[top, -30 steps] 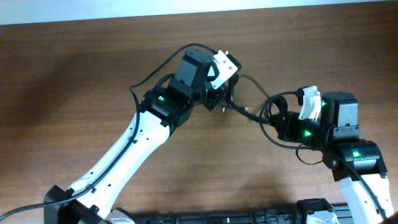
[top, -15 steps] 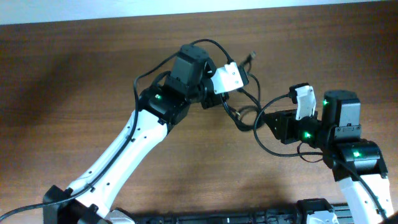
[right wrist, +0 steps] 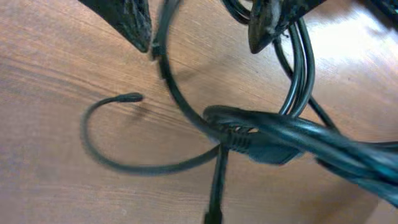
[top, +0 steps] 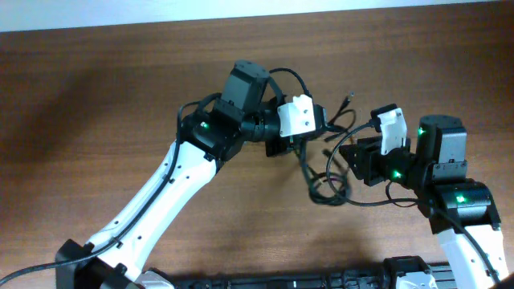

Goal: Untangle cables

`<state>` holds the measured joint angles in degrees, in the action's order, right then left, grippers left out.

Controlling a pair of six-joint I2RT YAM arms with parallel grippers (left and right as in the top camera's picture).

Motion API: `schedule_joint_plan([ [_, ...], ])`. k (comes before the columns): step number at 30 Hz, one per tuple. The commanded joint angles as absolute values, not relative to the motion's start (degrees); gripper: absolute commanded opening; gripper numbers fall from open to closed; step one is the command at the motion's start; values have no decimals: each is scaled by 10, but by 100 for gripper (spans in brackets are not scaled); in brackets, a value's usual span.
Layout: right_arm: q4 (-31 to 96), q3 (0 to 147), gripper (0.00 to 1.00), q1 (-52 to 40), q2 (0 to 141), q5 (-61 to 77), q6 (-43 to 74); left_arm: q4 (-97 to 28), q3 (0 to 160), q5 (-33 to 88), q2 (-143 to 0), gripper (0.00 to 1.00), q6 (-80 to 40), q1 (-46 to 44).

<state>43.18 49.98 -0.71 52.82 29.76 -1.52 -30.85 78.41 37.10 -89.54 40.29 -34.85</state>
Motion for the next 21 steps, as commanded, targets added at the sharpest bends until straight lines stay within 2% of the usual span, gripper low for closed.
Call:
schedule_joint_plan([
  [1, 427, 505, 49, -4, 522, 291, -17, -328, 788, 291, -892, 0, 408, -347],
  [11, 428, 505, 49, -4, 545, 277, -17, -301, 788, 445, -877, 0, 408, -347],
  [12, 429, 505, 44, -4, 557, 278, -17, -298, 788, 448, -873, 0, 408, -347],
  [13, 429, 505, 22, -4, 572, 278, -17, -295, 788, 448, -869, 0, 408, -347],
  [14, 429, 505, 10, -4, 585, 278, -17, -294, 788, 446, -866, 0, 408, -347],
  [16, 431, 505, 4, -4, 600, 278, -17, -294, 788, 408, -866, 0, 382, -342],
  [21, 441, 505, 4, -3, 601, 278, -15, -294, 788, 294, -866, 0, 242, -303],
])
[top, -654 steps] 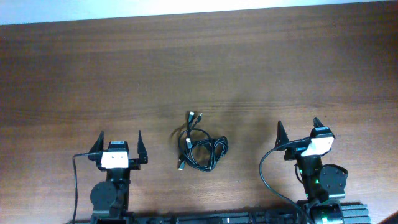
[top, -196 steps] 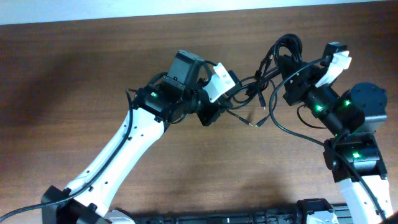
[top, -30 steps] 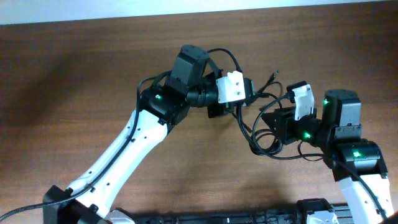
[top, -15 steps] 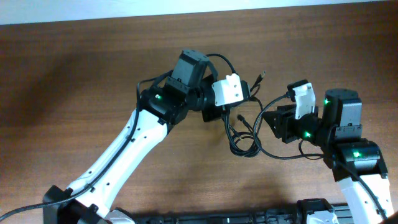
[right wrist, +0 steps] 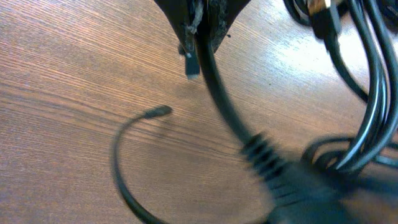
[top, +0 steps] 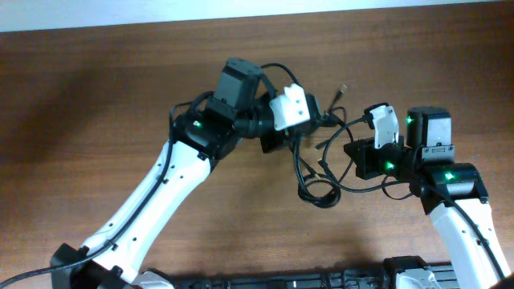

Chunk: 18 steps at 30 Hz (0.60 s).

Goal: Untangle cables

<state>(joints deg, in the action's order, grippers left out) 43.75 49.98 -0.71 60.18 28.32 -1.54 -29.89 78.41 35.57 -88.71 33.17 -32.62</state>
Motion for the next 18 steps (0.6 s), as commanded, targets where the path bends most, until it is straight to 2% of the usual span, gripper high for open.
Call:
schedule_joint_plan([
  [1, 441, 505, 4, -3, 601, 278, -10, -295, 788, 276, -866, 0, 201, -292],
  [2, 442, 505, 4, -4, 601, 278, -10, -295, 788, 276, -866, 0, 175, -284],
  [3, 446, 505, 10, -3, 601, 278, -10, -295, 788, 277, -866, 0, 160, -280],
  [4, 448, 505, 21, -3, 601, 279, -10, -295, 788, 286, -866, 0, 159, -279],
  [6, 447, 505, 30, -4, 601, 279, 4, -295, 788, 325, -866, 0, 159, -280],
  [13, 435, 505, 43, -4, 554, 314, 4, -296, 788, 343, -866, 0, 159, -280],
  [17, 415, 505, 56, -4, 514, 361, 2, -294, 788, 457, -866, 0, 193, -280],
  [18, 412, 505, 57, -4, 508, 361, 2, -291, 788, 483, -866, 0, 196, -280],
])
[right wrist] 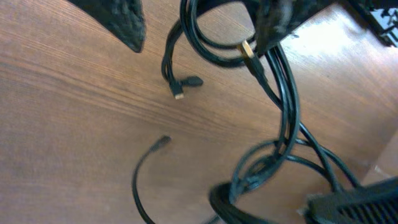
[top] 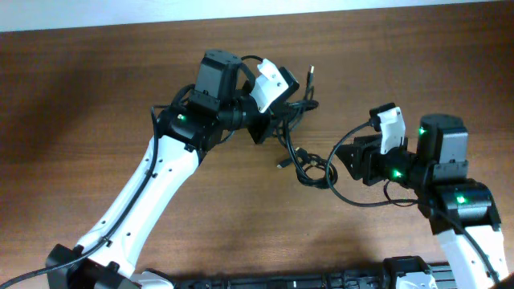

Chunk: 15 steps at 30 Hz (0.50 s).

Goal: Untangle cables

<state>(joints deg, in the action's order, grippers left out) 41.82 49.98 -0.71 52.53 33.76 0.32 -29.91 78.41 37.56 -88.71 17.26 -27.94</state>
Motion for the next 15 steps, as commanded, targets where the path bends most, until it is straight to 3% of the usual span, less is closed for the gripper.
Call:
schedule_joint_plan([
  [1, 406, 505, 57, -4, 501, 365, -10, -290, 788, 515, -866, 0, 196, -280],
  [8, 372, 505, 57, -4, 479, 397, -28, -289, 788, 622, -866, 0, 203, -281],
  [15, 372, 505, 58, -4, 479, 518, -28, -234, 788, 622, -866, 0, 201, -281],
])
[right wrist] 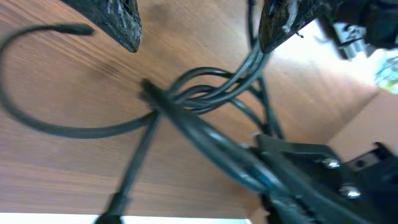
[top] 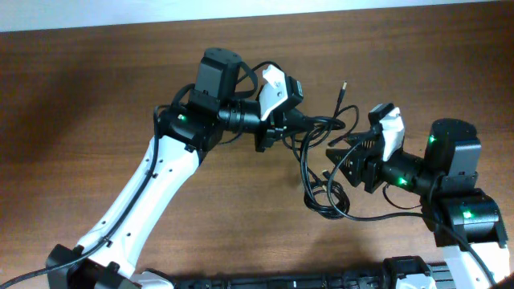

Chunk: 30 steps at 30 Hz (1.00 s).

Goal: Untangle cables

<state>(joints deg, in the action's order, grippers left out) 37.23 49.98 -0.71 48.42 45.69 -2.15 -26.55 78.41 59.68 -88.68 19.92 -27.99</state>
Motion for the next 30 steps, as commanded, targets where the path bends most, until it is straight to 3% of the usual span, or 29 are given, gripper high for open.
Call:
schedule_joint_plan([
  [1, 373, 505, 62, -4, 479, 522, -27, -220, 788, 621, -866, 0, 187, -281],
  [6, 372, 505, 76, -4, 480, 523, -27, -114, 788, 615, -866, 0, 82, -293],
  [14, 375, 505, 77, -4, 480, 523, -26, -73, 788, 535, -866, 0, 82, -374],
  [16, 385, 505, 57, -4, 480, 523, -26, -28, 788, 521, -866, 0, 46, -377],
  [17, 388, 505, 42, -4, 480, 523, -26, -16, 788, 501, -866, 0, 32, -377],
  [18, 393, 505, 38, -4, 480, 523, -26, -5, 788, 479, -866, 0, 30, -377],
  [23, 403, 505, 38, -4, 480, 523, -26, 81, 788, 465, -866, 0, -36, -377],
  [30, 422, 505, 39, -4, 493, 473, -26, 105, 788, 434, -855, 0, -71, -360],
])
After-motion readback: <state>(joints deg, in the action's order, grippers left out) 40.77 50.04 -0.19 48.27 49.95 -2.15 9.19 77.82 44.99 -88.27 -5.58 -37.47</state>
